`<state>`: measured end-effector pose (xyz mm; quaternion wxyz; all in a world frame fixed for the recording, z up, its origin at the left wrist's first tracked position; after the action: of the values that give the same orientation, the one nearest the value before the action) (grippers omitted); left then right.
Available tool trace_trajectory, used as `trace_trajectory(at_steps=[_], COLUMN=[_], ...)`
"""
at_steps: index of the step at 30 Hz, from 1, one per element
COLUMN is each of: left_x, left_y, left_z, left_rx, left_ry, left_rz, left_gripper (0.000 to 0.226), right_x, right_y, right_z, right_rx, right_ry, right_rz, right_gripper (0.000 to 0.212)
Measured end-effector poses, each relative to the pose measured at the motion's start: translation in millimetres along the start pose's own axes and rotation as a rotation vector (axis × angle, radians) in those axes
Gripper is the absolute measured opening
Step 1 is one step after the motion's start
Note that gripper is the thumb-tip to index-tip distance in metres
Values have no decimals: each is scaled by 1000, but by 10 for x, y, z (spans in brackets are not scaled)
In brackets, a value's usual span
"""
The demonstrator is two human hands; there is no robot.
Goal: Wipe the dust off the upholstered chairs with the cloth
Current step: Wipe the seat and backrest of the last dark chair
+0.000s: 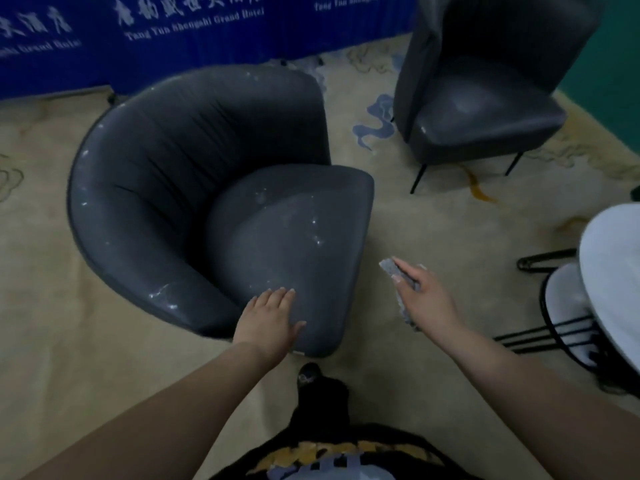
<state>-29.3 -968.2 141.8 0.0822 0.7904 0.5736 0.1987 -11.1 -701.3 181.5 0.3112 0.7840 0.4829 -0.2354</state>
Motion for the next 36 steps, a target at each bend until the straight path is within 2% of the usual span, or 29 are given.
trace_trajectory(at_steps=[8,12,15,20,24,28,32,36], left_x=[-257,-400,-511,-614,-509,-276,-57,-102], left_y=[-853,-993,-1073,-1168,-1140,-1083,-1025,-1015], left_z=[-408,-452,-412,-342,-199,36,350,656], left_rx=[73,88,103,155,214,251,274,263], left_ry=[44,87,135,209,305,392,475,495], left_rz=[-81,-177,-297,-548,-783,-977,-1087,-1129], left_gripper=[67,67,68,67,67,68,69,72], right_x=[-321,-481,-641,-941,-1116,-1225,-1188,-1047], right_y=[-964,-1368,-1744,-2373,-2684,-2845,-2865,-2871], right_z=[-41,228,458,818,1068,1234,1401,1616], right_rx=[-12,-136,-254,-455,-667,-789,-835,-892], right_ry=[62,71,44,147,230,296,255,171], right_rz=[-78,-130,-187,-383,-539,-676,-707,-651], right_gripper=[35,35,34,35,35,35,34,34])
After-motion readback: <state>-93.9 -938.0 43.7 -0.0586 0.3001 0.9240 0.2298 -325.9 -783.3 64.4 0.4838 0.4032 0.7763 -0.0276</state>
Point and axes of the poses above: each hand's wrist, its own y-axis away from the middle knuckle, its own z-axis out of the palm, x = y × z, the point moved 9 cm from there along -y, towards the middle knuckle, and after that the axes turned 5 degrees about y, right-handed, at the moved point
